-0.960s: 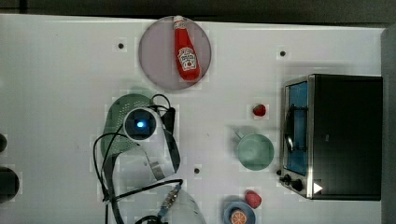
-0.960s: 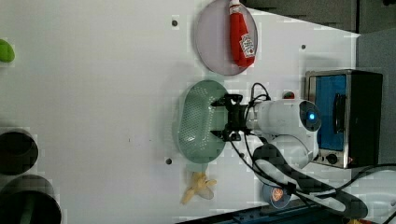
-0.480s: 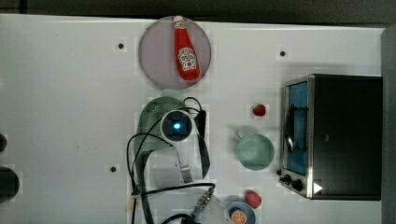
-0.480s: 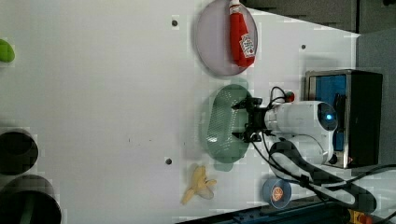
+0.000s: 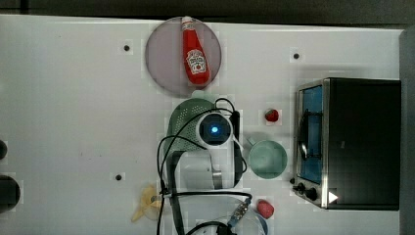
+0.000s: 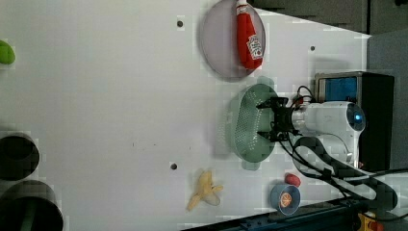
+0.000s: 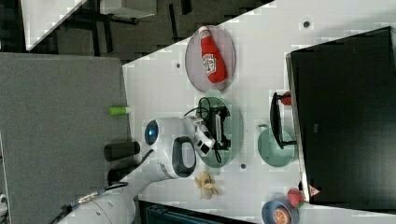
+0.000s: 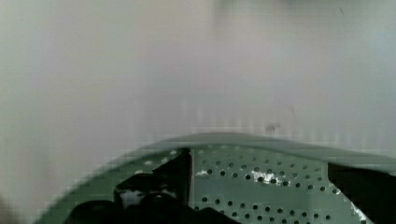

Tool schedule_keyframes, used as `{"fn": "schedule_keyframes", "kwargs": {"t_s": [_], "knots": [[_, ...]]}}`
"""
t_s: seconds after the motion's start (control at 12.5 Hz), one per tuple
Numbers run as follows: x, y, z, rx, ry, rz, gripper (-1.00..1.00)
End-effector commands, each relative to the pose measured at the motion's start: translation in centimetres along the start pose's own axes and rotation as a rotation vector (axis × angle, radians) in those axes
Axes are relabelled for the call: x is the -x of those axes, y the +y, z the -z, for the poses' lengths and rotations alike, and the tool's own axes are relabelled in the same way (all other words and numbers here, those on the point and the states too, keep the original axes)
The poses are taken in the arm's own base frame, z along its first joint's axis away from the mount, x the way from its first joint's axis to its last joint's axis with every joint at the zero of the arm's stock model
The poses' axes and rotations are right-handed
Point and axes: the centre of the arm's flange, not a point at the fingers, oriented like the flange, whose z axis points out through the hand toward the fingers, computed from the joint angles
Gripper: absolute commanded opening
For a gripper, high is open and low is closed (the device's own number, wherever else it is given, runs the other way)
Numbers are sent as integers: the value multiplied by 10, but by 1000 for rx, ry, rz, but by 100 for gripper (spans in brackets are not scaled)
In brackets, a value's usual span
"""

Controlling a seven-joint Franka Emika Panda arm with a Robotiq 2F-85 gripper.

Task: Drag strainer left to right.

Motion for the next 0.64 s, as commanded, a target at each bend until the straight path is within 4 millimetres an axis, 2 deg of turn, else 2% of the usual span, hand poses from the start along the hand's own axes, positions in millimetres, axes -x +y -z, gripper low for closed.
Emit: {"fn": "schedule_keyframes", "kwargs": {"t_s": [0.08,0.32,0.64], "knots": [[-48,-1,11,-31,21,35,100],[-75,2,11,-31,36,-6,100],[-87,2,12,-34,43,13,100]]}}
